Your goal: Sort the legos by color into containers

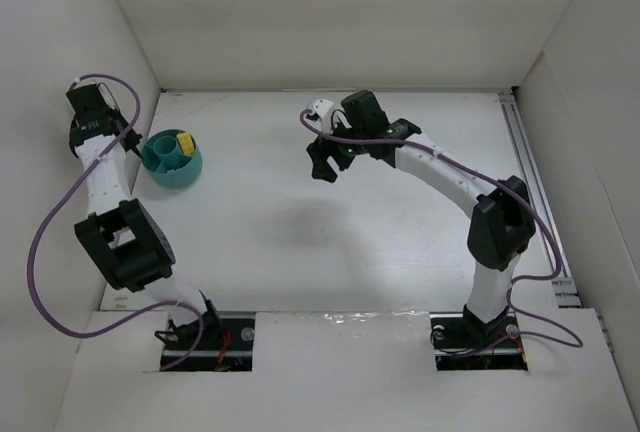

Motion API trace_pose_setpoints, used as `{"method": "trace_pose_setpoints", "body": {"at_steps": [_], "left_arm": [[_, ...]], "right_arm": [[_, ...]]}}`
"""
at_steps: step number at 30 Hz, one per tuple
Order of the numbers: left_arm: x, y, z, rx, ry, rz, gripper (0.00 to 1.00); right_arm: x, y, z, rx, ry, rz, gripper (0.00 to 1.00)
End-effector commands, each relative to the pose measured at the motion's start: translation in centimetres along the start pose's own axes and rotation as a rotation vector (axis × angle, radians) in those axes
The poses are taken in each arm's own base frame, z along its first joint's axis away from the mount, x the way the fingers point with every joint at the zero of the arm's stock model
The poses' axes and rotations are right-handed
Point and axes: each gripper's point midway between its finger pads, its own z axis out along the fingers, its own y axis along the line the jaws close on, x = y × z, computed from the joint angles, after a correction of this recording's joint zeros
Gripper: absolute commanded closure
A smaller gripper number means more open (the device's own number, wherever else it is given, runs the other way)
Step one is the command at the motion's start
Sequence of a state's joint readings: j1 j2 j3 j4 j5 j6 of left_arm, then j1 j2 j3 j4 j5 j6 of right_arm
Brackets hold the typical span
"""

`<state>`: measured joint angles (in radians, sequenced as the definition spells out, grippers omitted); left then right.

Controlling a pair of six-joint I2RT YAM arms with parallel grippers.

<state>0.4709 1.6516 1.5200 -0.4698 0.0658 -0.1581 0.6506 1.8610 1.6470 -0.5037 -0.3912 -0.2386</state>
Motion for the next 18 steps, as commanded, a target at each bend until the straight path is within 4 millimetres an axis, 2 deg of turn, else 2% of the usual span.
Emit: {"method": "trace_pose_setpoints", "body": {"at_steps": [1, 2, 5, 8, 15, 18], "left_arm": [[-1.7, -0.9, -0.3, -0.003, -0.042, 0.046, 1.00], [-1.2, -1.4, 0.2, 0.010, -0.024, 0.053, 1.00], [-1.4, -2.3, 0.4, 0.026, -0.032, 0.074, 1.00], [-1.0, -2.7, 1.1, 0.012, -0.024, 0.087, 1.00], [-0.7, -1.8, 2.6, -0.056, -0.016, 0.112, 1.00], [-1.2, -1.5, 2.6, -0.076, -0.024, 0.112, 1.00]], "right_arm": [[-2.0, -1.1, -0.4, 0.015, -0.070, -0.005, 0.15], [-2.0, -1.1, -0.4, 0.015, -0.070, -0.005, 0.15], [-1.7, -1.2, -0.1, 0.013, -0.061, -0.001, 0.15], [-1.7, -1.2, -0.1, 0.013, -0.061, -0.001, 0.15], [-1.5, -2.3, 0.2, 0.018, -0.055, 0.015, 0.15], [-1.4, -2.3, 0.4, 0.016, -0.047, 0.018, 0.15]]}}
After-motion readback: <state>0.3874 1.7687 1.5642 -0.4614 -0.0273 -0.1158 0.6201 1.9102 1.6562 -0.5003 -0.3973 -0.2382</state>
